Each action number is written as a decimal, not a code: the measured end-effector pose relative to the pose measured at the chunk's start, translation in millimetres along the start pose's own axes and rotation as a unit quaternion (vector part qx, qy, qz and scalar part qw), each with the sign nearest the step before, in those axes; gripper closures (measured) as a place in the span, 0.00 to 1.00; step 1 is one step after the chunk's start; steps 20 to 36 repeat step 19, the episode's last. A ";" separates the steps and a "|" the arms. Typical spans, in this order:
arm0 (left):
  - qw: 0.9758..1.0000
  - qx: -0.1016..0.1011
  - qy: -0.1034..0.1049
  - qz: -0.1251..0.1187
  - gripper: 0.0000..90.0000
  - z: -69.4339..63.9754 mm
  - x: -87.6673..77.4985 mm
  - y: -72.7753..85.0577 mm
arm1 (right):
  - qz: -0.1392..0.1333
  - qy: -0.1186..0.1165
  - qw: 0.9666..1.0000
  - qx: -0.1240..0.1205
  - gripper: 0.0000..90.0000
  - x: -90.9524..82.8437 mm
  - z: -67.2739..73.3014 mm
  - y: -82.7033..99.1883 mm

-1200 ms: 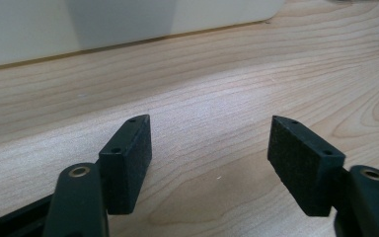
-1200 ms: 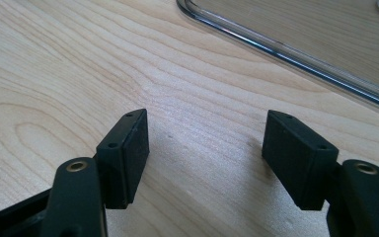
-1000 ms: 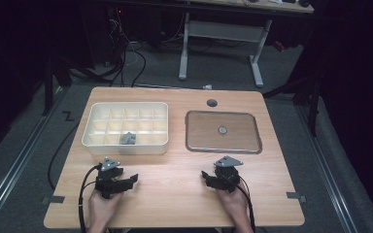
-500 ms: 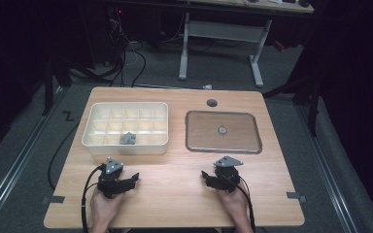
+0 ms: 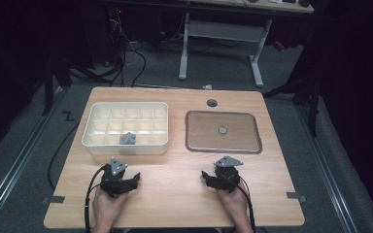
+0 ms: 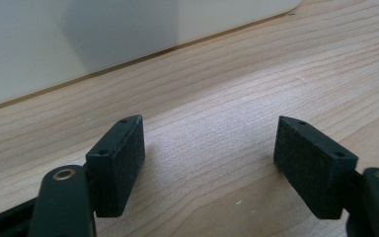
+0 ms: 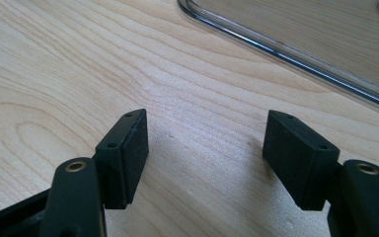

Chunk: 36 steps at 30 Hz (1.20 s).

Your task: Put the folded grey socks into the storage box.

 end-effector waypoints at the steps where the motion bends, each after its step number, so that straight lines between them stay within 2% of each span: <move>1: 1.000 0.000 0.000 0.000 0.31 0.0 0.0 0.0 | 0.000 0.000 1.000 0.000 0.38 0.0 0.0 0.0; 36: 1.000 -0.003 -0.002 -0.001 0.33 0.7 -0.3 -0.1 | 0.000 0.000 1.000 0.001 0.38 0.0 0.0 0.1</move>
Point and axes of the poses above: each handheld gripper's, and its own axes: x roughly forward along the jaws, y roughly out of its underside, z roughly to its left, the point moved 10 cm from there along x, roughly forward along the jaws, and after that the axes turned 3 degrees about z, right-handed, at the moved point
